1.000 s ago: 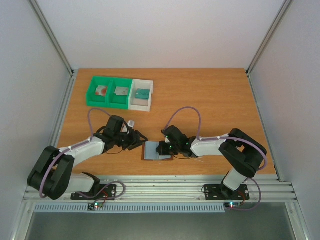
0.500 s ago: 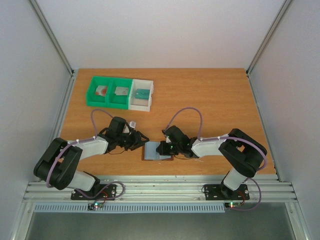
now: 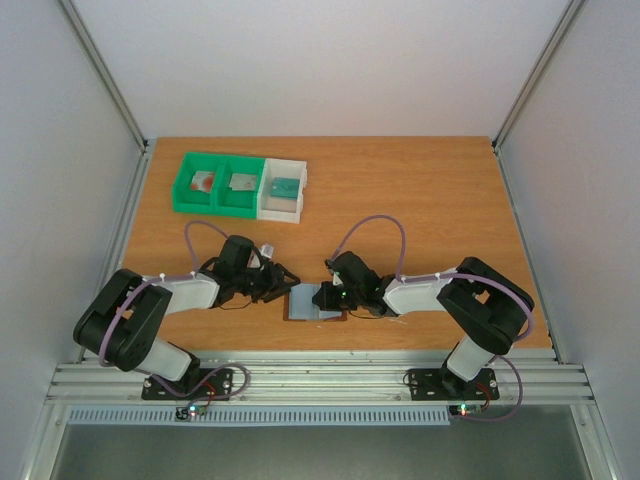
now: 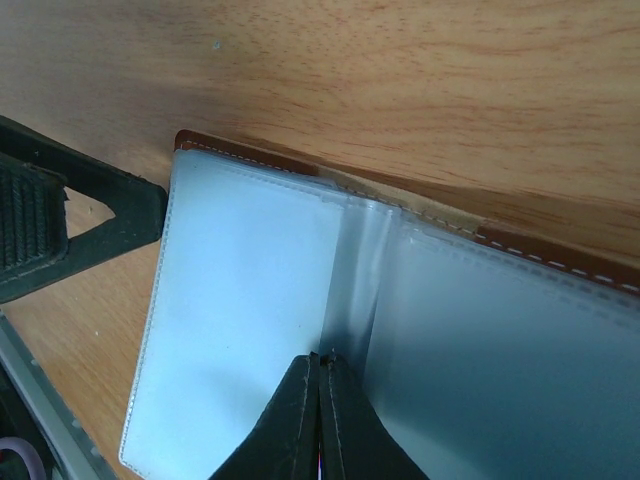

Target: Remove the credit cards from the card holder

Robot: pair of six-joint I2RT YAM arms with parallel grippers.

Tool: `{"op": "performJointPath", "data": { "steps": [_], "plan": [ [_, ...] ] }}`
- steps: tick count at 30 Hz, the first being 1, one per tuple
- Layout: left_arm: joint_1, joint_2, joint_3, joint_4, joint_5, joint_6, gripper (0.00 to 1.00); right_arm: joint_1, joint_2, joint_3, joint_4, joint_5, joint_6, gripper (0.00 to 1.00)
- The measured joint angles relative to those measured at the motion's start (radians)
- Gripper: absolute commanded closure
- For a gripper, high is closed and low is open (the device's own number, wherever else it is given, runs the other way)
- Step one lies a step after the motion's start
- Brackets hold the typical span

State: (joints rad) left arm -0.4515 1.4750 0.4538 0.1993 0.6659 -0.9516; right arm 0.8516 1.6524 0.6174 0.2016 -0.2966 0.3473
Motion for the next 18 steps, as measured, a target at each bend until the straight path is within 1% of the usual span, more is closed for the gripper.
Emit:
{"op": "performJointPath", "data": {
  "steps": [13,18],
  "plan": [
    [-0.016,0.039,0.000,0.037,-0.001,-0.013,0.55,-0.004,0.000,-0.002,0.002,-0.003,0.001,0.99],
    [-0.032,0.039,-0.002,0.060,-0.001,-0.038,0.55,-0.005,0.000,-0.008,0.013,-0.006,0.002,0.97]
  ]
}}
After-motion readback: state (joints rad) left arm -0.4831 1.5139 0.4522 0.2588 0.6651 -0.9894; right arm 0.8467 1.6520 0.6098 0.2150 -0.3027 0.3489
